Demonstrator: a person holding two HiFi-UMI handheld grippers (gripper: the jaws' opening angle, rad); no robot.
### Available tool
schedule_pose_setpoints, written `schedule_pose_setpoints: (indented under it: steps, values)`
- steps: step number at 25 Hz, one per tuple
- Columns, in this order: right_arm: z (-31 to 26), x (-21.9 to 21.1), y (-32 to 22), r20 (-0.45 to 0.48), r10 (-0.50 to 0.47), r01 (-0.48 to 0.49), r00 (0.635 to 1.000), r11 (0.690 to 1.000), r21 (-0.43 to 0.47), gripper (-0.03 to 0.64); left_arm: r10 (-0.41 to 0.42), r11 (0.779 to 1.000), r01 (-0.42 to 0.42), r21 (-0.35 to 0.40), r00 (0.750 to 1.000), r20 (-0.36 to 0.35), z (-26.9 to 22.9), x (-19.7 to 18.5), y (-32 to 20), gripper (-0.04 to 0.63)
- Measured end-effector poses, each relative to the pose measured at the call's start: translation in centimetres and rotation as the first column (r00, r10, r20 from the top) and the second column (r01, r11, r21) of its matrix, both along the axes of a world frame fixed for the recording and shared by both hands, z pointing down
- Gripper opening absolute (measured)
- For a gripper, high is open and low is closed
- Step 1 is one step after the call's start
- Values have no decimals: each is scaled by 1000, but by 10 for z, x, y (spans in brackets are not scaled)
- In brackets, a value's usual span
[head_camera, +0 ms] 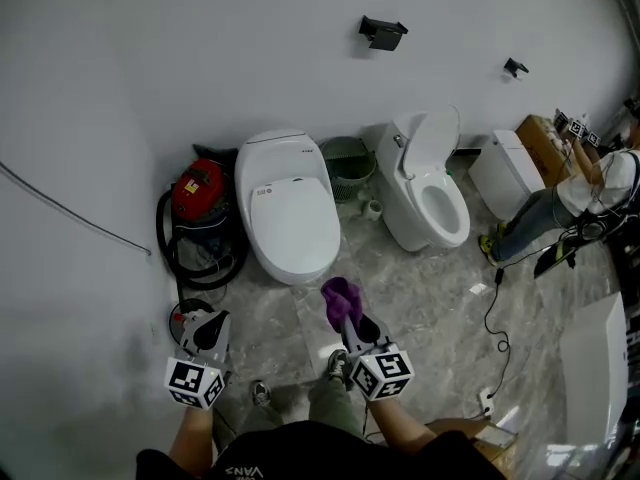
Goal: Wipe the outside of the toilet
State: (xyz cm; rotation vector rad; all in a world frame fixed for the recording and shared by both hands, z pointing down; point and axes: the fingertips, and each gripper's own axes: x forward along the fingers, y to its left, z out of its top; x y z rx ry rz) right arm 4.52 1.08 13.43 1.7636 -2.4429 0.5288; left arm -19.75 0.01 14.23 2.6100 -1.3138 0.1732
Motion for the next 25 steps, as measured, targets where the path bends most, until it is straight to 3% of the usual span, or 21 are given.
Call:
schedule_pose_setpoints:
  steps: [11,25]
  values:
    - [64,23,-72,44,-74,75,996,997,-21,44,-32,999,32,-18,999,-12,58,69,-71,6]
    - [231,-10,-97,90,-123,125,988,992,-23,44,-59,995,58,-85,998,-16,227,70,-99,6]
